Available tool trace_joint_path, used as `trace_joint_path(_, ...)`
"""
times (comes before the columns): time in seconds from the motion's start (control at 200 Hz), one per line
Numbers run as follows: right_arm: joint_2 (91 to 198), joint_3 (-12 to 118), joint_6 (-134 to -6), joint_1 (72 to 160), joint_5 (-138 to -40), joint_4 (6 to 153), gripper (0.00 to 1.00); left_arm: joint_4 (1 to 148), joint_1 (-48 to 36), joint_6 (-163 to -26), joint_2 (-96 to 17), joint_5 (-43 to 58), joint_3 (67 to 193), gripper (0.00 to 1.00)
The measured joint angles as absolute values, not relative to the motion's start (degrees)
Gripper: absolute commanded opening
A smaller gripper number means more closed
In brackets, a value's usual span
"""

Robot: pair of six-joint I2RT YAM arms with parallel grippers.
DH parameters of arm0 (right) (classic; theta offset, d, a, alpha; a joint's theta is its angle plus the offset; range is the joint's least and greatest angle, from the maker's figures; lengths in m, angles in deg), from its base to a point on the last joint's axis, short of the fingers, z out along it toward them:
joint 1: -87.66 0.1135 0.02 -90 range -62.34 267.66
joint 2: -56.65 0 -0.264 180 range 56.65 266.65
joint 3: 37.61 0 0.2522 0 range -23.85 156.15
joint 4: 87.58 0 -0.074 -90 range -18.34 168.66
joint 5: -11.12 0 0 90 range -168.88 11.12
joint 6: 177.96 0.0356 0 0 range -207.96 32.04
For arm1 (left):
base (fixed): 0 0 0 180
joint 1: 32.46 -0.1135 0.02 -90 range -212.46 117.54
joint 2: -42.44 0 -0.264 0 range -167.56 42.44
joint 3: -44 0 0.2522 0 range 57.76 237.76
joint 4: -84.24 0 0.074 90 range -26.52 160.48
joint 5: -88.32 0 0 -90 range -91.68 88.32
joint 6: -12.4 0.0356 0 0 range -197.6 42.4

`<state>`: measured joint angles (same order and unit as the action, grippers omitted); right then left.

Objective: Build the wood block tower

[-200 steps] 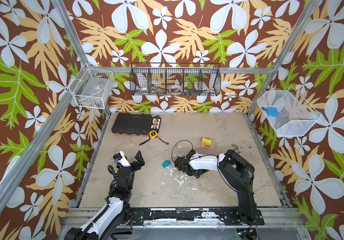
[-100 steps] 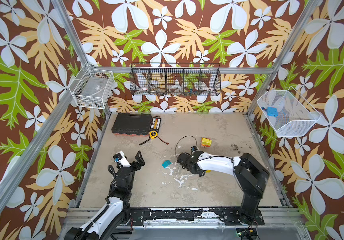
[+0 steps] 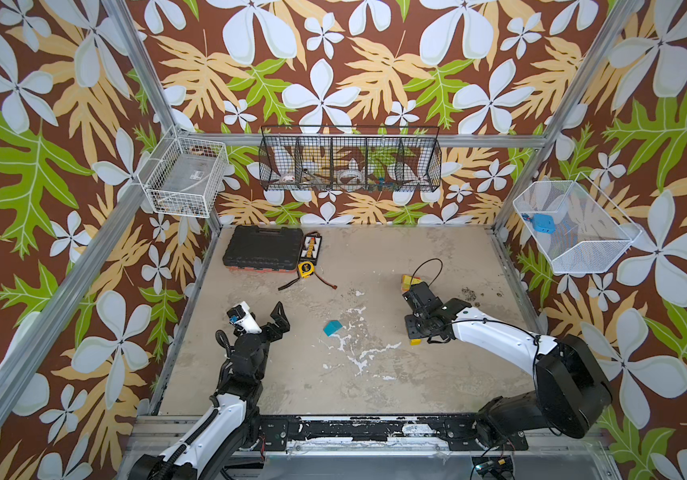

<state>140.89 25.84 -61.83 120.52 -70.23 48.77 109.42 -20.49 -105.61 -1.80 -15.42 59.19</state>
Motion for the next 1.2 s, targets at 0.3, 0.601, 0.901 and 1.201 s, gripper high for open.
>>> trace_joint_path(0.3, 144.0, 24.9, -63.7, 118.8, -73.3, 52.1, 0.35, 111.4, -20.5, -103.3, -3.1, -9.9, 58.9, 1.00)
trace_joint_path(0.601, 144.3, 23.3, -64.2, 117.6, -73.3, 53.0, 0.14, 111.5, -20.5, -103.2, -3.1, -8.8, 58.9, 1.00)
trace_joint_path(0.901, 144.1, 23.3, -64.1, 117.5, -73.4, 53.2, 0.04, 111.5, -20.5, -103.2, -3.1, -9.0, 58.9, 1.00)
trace_joint_path(1.201, 152.4, 37.5, -55.2, 130.9, -52.9, 38.8, 0.00, 111.5, -20.5, -103.2, -3.1, -9.2, 58.9, 1.00)
